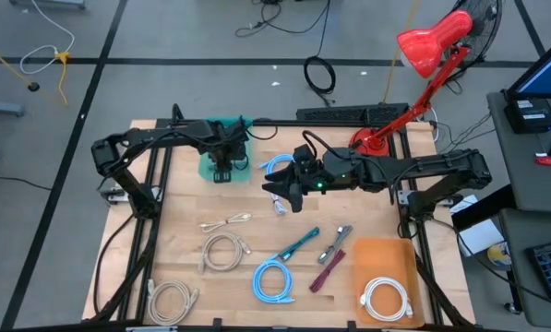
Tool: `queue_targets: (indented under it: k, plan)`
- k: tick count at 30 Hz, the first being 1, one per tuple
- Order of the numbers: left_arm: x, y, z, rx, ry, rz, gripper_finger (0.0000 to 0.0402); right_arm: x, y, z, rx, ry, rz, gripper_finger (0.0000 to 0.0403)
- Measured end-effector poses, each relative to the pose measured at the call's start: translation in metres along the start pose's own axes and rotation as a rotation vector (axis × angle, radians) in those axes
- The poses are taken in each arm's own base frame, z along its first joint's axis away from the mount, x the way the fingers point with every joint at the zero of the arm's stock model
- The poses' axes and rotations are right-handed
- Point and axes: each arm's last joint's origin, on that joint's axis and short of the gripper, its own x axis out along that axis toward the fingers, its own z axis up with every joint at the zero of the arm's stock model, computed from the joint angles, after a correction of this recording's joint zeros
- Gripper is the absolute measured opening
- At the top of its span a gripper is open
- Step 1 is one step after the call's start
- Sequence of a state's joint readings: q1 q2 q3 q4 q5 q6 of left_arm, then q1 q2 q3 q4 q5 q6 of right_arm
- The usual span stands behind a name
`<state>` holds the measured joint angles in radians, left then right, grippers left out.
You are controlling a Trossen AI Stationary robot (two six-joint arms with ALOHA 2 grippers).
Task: Pick & Place USB Port
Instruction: Put the light brown USB cable into the blue bin
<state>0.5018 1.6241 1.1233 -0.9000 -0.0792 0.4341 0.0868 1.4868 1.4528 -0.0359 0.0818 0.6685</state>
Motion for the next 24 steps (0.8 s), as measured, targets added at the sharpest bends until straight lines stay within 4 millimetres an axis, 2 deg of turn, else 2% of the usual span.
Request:
queue_targets:
  k: [7, 12, 17, 21, 24]
  plan:
    - [-0.047, -0.001, -0.015, -0.065, -0.134, 0.075, 0.0152, 0.0, 0.0, -0.001, 0.002, 0.007, 0.001, 0.0171]
    - [-0.085, -0.015, -0.031, -0.217, -0.319, -0.101, 0.0152, 0.0, -0.004, -0.006, 0.021, 0.062, -0.044, 0.0171]
    - [-0.118, -0.038, -0.038, -0.296, -0.509, -0.354, 0.0152, -0.002, -0.012, -0.016, 0.064, 0.163, -0.133, 0.0171]
    - [-0.132, -0.063, -0.041, -0.268, -0.533, -0.406, 0.0152, -0.005, -0.02, -0.025, 0.094, 0.252, -0.219, 0.0171]
    - [-0.135, -0.082, -0.043, -0.23, -0.496, -0.406, 0.0152, -0.007, -0.023, -0.029, 0.102, 0.296, -0.262, 0.0171]
